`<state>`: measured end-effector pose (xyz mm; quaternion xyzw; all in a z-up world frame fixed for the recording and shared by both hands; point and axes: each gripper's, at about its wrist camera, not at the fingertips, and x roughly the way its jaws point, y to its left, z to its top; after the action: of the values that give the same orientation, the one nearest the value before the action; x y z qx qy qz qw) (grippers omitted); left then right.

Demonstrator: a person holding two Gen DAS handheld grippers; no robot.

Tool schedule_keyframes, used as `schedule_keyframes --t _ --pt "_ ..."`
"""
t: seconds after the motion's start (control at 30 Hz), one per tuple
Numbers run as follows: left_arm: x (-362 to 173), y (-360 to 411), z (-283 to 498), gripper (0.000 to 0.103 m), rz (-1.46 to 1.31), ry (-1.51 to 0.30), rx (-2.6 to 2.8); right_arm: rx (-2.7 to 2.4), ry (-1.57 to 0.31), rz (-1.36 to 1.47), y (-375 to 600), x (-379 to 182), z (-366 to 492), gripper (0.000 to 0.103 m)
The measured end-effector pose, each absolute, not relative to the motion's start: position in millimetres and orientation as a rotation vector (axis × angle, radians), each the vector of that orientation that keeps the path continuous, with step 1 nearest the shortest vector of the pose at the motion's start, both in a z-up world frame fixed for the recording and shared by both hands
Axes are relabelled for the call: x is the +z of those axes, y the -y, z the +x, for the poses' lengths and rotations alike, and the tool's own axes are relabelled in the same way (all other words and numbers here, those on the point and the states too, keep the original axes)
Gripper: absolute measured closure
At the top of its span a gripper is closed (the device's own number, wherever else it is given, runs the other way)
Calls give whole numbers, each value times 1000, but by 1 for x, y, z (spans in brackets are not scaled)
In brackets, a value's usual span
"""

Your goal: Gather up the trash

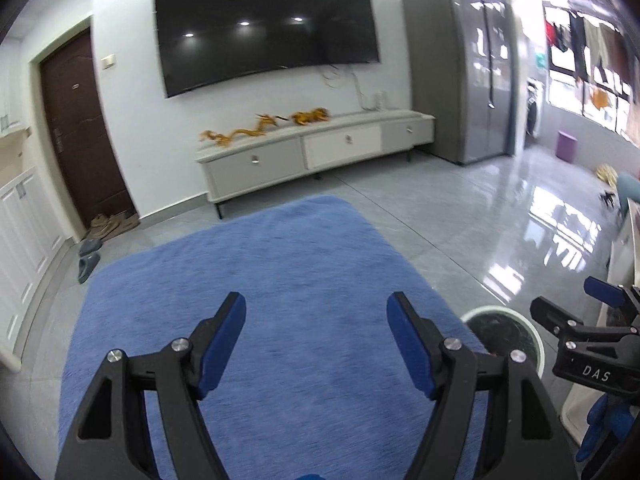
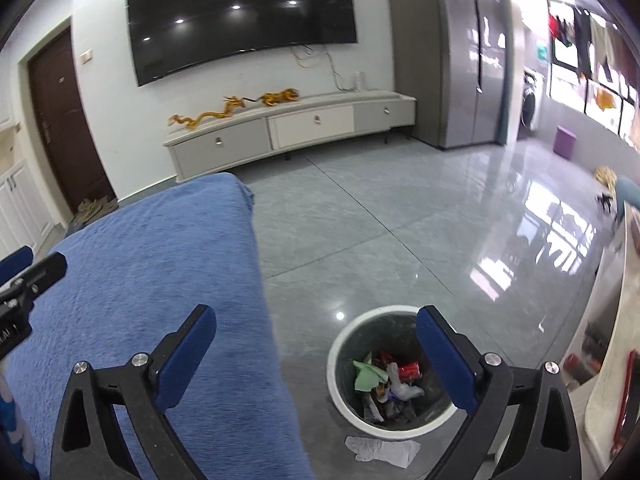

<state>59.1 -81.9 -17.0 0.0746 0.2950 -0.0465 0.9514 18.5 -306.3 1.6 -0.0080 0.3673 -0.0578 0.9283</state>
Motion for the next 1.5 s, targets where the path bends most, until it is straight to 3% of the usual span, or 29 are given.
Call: schedule_keyframes --t 0.6,0.93,1.5 --pt "0 -32 31 30 19 -537 28 -78 -699 -149 238 16 18 0" --pt "-2 -72 18 8 -58 -516 51 -79 -698 -203 211 15 10 0" --pt "-2 -89 17 4 -102 -512 23 -100 -658 -228 197 20 5 0"
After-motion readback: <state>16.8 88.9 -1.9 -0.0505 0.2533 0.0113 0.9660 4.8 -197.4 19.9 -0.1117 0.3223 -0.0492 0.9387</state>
